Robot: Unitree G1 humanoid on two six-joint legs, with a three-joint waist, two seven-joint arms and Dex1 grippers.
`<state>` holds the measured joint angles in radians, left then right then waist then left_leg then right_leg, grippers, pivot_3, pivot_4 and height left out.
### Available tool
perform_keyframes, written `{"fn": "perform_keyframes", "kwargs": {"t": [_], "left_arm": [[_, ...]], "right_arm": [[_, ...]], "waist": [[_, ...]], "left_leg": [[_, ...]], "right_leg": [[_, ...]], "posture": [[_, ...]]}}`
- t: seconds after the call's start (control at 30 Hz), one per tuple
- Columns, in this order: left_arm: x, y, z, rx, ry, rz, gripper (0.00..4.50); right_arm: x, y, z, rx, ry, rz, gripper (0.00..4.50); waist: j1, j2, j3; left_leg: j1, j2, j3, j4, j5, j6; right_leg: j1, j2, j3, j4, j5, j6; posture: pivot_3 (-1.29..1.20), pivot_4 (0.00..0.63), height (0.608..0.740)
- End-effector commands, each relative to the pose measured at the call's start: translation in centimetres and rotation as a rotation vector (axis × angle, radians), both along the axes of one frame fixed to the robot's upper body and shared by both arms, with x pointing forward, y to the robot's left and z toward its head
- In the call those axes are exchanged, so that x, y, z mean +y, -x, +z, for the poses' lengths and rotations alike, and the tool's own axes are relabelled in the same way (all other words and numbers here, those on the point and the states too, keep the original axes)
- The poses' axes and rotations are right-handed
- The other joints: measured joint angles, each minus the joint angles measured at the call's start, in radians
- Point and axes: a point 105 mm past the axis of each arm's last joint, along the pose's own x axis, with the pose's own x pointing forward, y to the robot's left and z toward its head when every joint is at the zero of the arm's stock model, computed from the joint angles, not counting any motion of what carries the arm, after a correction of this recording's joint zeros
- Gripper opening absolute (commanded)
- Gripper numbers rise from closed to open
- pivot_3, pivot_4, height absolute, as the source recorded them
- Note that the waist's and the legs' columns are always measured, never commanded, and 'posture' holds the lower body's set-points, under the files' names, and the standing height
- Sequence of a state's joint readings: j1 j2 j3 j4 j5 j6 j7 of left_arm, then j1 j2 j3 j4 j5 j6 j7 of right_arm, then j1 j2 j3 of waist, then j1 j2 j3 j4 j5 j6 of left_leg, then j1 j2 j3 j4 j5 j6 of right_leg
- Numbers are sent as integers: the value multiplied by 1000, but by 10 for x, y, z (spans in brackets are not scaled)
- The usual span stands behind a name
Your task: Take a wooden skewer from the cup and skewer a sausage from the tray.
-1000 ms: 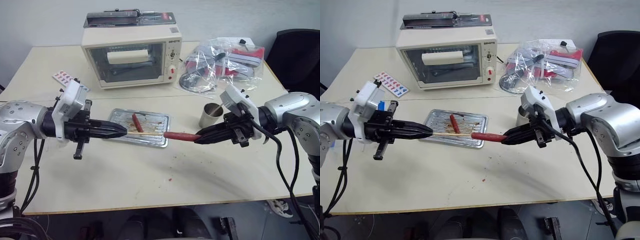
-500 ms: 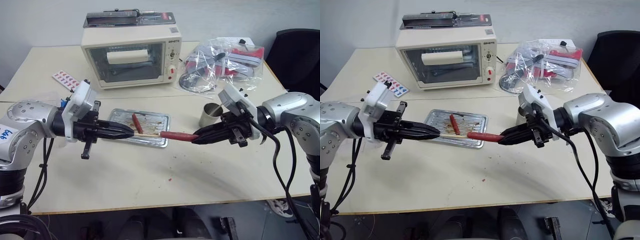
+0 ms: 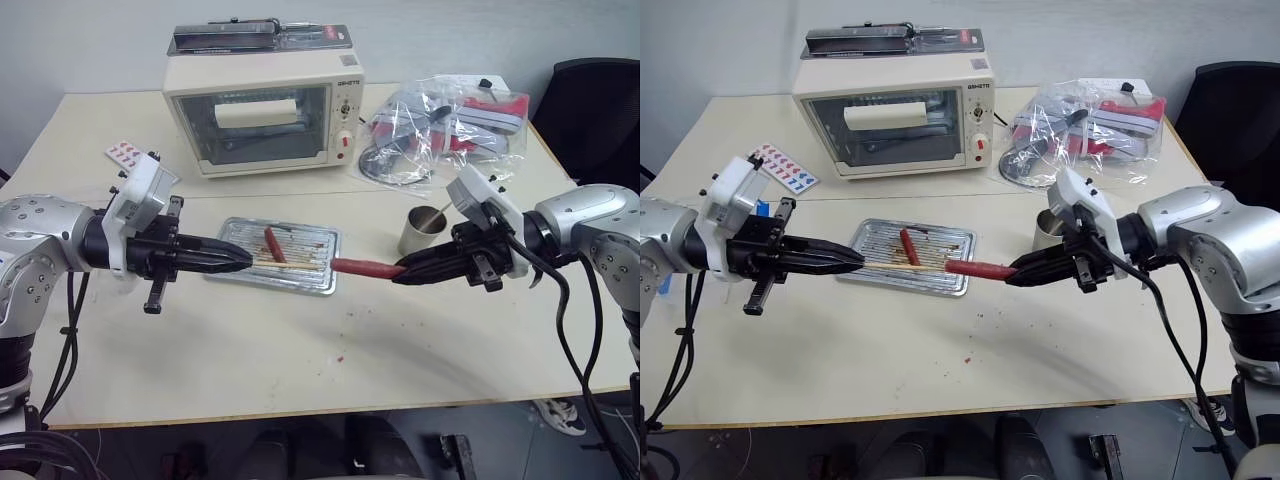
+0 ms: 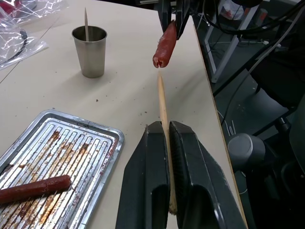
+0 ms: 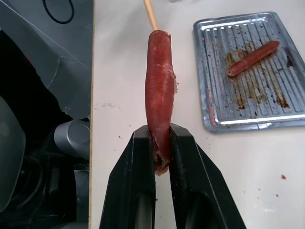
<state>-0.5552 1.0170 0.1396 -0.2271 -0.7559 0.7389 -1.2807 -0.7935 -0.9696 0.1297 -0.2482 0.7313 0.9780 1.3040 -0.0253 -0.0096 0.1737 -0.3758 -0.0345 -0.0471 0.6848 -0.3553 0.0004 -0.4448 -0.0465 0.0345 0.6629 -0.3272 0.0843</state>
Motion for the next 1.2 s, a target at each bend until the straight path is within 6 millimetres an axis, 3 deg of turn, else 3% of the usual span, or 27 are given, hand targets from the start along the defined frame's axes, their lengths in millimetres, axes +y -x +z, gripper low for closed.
{"fn": "perform_keyframes", "kwargs": {"t": [0.03, 1.2], "left_arm": [[0, 4, 8, -41, -2, -12, 0], [-13, 6, 6, -37, 15, -59, 0]], "right_arm": [[0, 3, 9, -50, -8, 18, 240], [11, 12, 14, -48, -39, 69, 240]], "waist": [[0, 0, 0], [0, 0, 0]], "left_leg": [[0, 0, 0, 0, 0, 0], [0, 0, 0, 0, 0, 0]], "right_leg": [[0, 0, 0, 0, 0, 0], [0, 0, 0, 0, 0, 0]], "posture": [[0, 150, 740], [0, 150, 740]]}}
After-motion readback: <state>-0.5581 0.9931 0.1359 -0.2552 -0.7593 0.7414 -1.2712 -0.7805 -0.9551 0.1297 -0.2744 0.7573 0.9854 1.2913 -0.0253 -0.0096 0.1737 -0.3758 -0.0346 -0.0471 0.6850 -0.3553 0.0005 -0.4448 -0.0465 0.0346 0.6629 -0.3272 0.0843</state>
